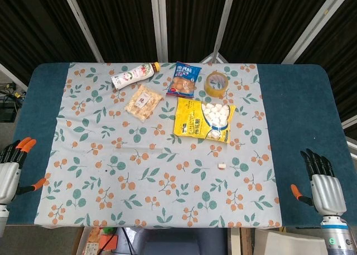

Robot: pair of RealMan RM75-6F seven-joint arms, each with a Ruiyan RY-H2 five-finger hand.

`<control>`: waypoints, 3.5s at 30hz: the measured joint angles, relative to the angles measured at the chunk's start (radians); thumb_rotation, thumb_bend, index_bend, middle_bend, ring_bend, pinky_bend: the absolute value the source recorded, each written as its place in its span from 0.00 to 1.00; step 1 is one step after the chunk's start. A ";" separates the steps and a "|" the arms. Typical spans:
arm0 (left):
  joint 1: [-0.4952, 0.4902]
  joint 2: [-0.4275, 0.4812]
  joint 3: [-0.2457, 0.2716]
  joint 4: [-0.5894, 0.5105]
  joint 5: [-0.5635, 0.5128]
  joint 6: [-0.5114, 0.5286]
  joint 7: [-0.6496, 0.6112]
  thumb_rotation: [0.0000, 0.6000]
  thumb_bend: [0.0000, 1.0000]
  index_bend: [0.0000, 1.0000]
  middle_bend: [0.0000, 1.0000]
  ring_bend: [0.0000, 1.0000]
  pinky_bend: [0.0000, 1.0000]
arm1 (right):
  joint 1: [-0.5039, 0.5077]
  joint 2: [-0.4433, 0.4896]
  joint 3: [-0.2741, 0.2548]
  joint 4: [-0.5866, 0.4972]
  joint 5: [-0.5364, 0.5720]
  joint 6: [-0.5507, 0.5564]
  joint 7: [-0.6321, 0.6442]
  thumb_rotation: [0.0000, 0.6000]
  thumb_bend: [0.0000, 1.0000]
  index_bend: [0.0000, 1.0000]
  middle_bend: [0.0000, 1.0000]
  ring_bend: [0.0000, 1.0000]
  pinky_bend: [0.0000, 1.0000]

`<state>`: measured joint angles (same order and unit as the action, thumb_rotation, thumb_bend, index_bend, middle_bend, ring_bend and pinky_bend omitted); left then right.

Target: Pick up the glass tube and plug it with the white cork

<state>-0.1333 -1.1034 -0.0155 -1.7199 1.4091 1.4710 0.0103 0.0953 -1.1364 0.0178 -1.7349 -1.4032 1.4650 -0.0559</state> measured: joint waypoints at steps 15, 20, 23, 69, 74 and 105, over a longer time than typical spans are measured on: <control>-0.021 -0.021 -0.035 -0.005 -0.048 -0.046 0.061 1.00 0.19 0.11 0.13 0.00 0.00 | -0.003 -0.007 0.007 -0.009 -0.023 -0.007 0.003 1.00 0.35 0.00 0.00 0.00 0.00; -0.075 -0.048 -0.075 -0.003 -0.085 -0.099 0.133 1.00 0.23 0.19 0.23 0.00 0.00 | -0.003 -0.013 0.009 -0.001 -0.033 -0.009 0.008 1.00 0.35 0.00 0.00 0.00 0.00; -0.124 -0.080 -0.102 0.003 -0.128 -0.156 0.194 1.00 0.28 0.24 0.27 0.00 0.00 | -0.004 -0.014 0.011 -0.003 -0.030 -0.013 0.012 1.00 0.35 0.00 0.00 0.00 0.00; -0.598 -0.695 -0.250 0.369 -0.602 -0.427 0.631 1.00 0.39 0.50 0.37 0.00 0.00 | -0.011 -0.014 0.032 -0.003 -0.018 -0.043 0.053 1.00 0.35 0.00 0.00 0.00 0.00; -0.603 -0.699 -0.247 0.371 -0.619 -0.420 0.643 1.00 0.40 0.50 0.37 0.00 0.00 | -0.013 -0.012 0.033 -0.004 -0.019 -0.042 0.057 1.00 0.35 0.00 0.00 0.00 0.00; -0.624 -0.711 -0.238 0.392 -0.561 -0.416 0.560 1.00 0.70 0.62 0.40 0.00 0.00 | -0.020 -0.017 0.036 -0.005 -0.033 -0.034 0.062 1.00 0.35 0.00 0.00 0.00 0.00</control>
<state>-0.7573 -1.8142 -0.2535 -1.3276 0.8481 1.0549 0.5706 0.0757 -1.1538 0.0541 -1.7399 -1.4366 1.4313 0.0057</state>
